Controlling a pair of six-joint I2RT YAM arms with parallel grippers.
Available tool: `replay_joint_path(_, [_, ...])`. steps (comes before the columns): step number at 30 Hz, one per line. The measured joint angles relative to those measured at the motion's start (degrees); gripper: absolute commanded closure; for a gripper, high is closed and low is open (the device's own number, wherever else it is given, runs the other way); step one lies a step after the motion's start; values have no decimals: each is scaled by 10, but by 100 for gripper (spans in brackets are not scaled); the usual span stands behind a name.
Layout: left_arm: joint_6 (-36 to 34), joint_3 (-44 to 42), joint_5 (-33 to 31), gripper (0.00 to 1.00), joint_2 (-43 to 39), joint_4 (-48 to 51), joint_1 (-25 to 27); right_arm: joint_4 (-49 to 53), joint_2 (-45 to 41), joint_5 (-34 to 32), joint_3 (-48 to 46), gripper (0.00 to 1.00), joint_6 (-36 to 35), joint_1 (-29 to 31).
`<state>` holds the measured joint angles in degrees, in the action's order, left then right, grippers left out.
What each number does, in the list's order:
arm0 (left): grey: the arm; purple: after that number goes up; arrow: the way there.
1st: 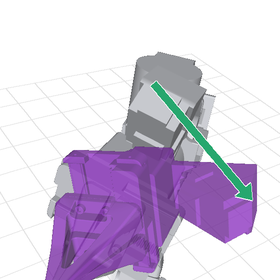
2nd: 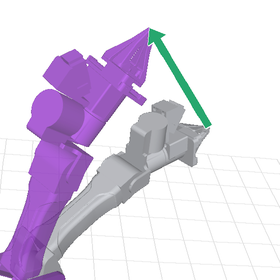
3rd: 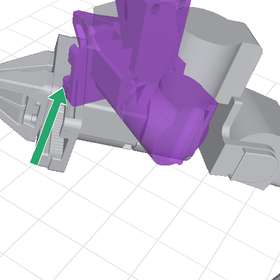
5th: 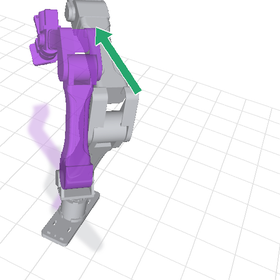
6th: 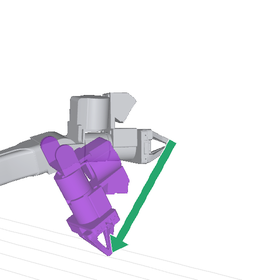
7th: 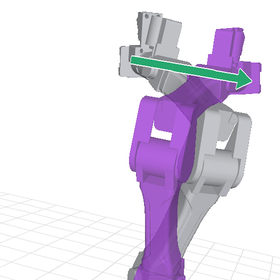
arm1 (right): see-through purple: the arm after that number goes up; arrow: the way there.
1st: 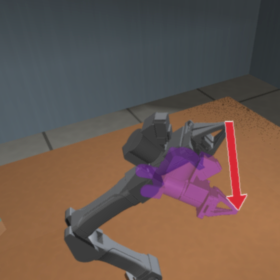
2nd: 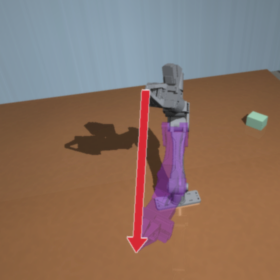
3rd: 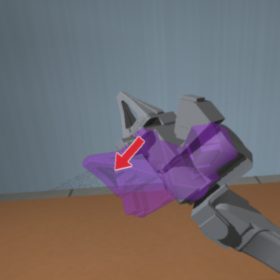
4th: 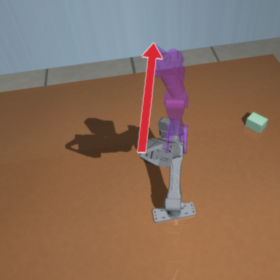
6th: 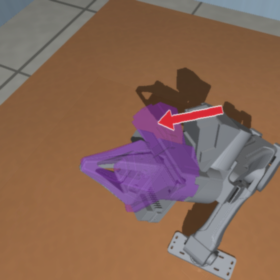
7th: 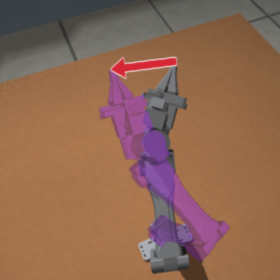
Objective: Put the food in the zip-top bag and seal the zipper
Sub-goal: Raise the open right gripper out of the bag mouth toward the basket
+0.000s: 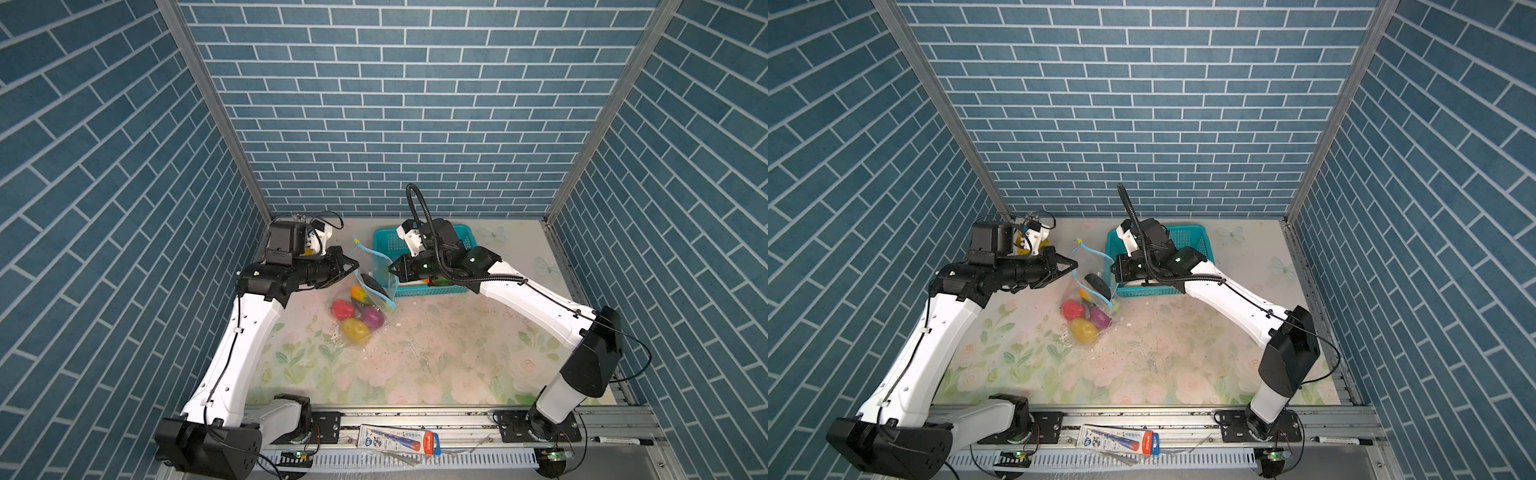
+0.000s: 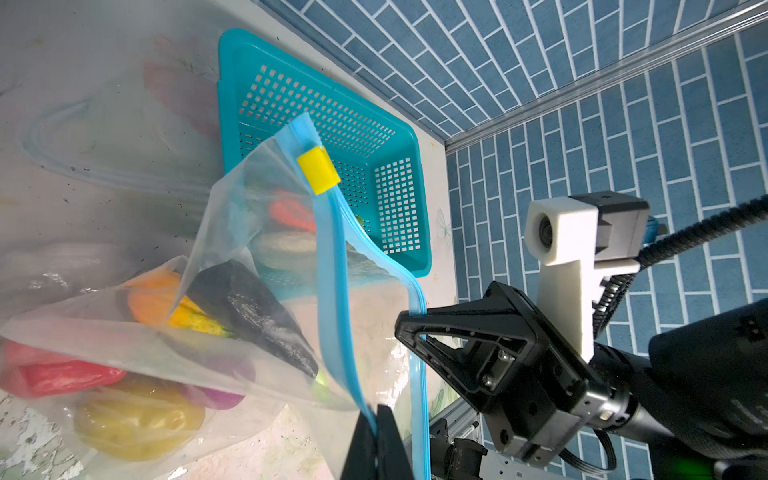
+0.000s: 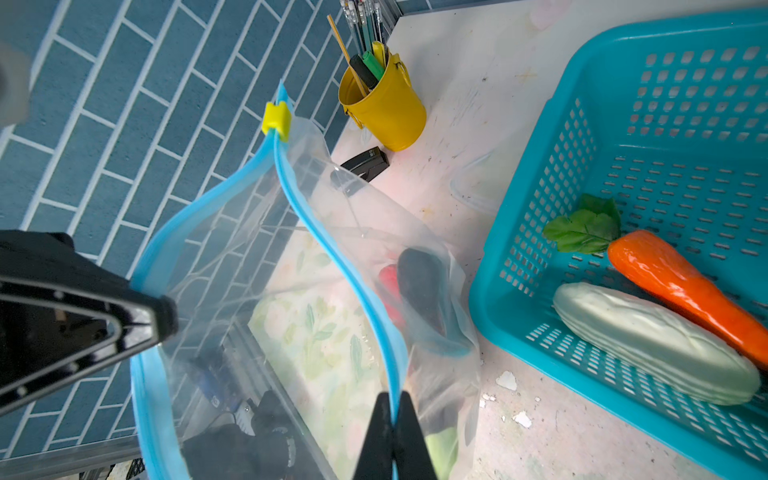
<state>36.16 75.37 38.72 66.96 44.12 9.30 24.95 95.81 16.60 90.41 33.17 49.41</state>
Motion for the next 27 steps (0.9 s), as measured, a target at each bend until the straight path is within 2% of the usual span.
replay_joint_path(6, [-6,7,-1,100,-8,16,-2,6,2,-3,11,100,-2,1])
replay_joint_path(10, [-12,7,-1,100,-9,22,-10,16,2,-5,12,85,-10,2])
replay_joint_path(17, [-18,4,6,100,-14,24,-30,68,-1,-21,24,66,-93,-19])
replay_joint_path(27, [-21,-3,21,100,-20,21,-35,133,23,-35,75,62,-218,-90])
